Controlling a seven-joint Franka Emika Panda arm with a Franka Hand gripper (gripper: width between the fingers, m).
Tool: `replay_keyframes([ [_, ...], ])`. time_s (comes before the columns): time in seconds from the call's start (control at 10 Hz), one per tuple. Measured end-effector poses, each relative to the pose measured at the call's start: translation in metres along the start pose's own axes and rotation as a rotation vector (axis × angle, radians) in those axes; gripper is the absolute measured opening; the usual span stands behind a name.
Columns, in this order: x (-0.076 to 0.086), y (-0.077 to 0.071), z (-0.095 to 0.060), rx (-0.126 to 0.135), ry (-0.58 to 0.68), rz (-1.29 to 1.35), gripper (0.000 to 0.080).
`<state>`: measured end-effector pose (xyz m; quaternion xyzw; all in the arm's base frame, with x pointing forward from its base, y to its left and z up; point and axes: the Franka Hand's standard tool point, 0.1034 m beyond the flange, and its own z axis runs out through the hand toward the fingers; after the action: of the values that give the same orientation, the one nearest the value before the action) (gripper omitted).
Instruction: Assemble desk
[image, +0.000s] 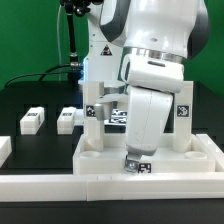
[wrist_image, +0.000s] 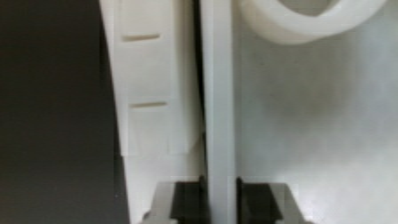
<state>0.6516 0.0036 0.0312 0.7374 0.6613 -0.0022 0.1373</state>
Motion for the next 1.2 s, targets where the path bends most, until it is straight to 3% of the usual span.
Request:
replay_keyframes([
  [0.3,-0.0011,-0.0004,0.0008,0.001,-0.001,0.001,0.0129],
  [0.4,-0.0013,-0.0004,0.0008,0.001,-0.001,0.002,0.0284],
  [0.5,-0.0015,-0.0003,0.0009,0.001,-0.001,0.002,0.0284],
  [0.7,-0.0021,-0.0003,0.001,0.001,-0.001,0.003,0.0621],
  [1.2,-0.0028,-0.0002,0.0011,0.002,-0.002,0.004,0.0649],
])
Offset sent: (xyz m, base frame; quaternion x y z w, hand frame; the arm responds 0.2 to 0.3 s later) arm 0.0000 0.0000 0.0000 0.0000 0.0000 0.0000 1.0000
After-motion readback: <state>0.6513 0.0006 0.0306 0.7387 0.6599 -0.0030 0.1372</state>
